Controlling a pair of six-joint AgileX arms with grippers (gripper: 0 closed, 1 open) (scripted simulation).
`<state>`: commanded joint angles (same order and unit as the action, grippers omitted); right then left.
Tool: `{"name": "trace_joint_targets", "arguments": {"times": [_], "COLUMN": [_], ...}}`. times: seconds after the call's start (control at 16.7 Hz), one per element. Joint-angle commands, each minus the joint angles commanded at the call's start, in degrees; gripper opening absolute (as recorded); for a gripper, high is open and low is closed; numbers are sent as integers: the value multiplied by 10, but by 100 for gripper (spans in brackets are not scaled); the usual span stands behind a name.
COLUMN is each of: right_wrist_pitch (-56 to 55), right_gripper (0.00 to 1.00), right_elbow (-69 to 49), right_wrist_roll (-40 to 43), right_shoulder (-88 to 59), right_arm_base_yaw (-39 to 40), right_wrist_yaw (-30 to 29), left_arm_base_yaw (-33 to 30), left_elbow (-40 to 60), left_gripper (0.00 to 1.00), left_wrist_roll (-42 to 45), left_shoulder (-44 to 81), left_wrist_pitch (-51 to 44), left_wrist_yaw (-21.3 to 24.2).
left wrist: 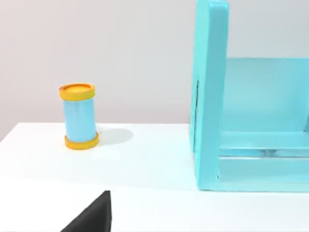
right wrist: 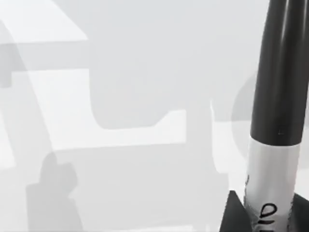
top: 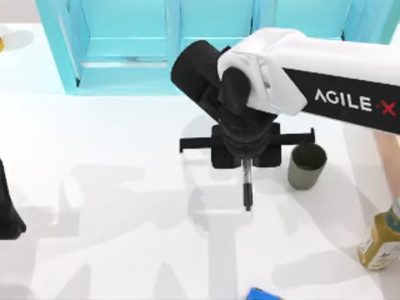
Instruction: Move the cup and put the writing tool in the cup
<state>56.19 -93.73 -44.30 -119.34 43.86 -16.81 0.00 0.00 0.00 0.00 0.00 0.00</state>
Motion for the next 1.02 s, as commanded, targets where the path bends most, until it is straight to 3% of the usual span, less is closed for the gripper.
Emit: {"name": "trace_joint_targets", "arguments": {"times": [1.02], "right_wrist_pitch": [-947], "right_gripper": [0], "right_elbow": [451], "right_wrist_roll": [408], "right_shoulder": [217], "right_arm_base_yaw": [95], "right_wrist_yaw": [-438], "left_arm_base_yaw": [0], "left_elbow": [0], "left_gripper": [100], "left_wrist_roll": [0], "left_shoulder": [0], "left_wrist_pitch": [0], "left_wrist_yaw": [0]}}
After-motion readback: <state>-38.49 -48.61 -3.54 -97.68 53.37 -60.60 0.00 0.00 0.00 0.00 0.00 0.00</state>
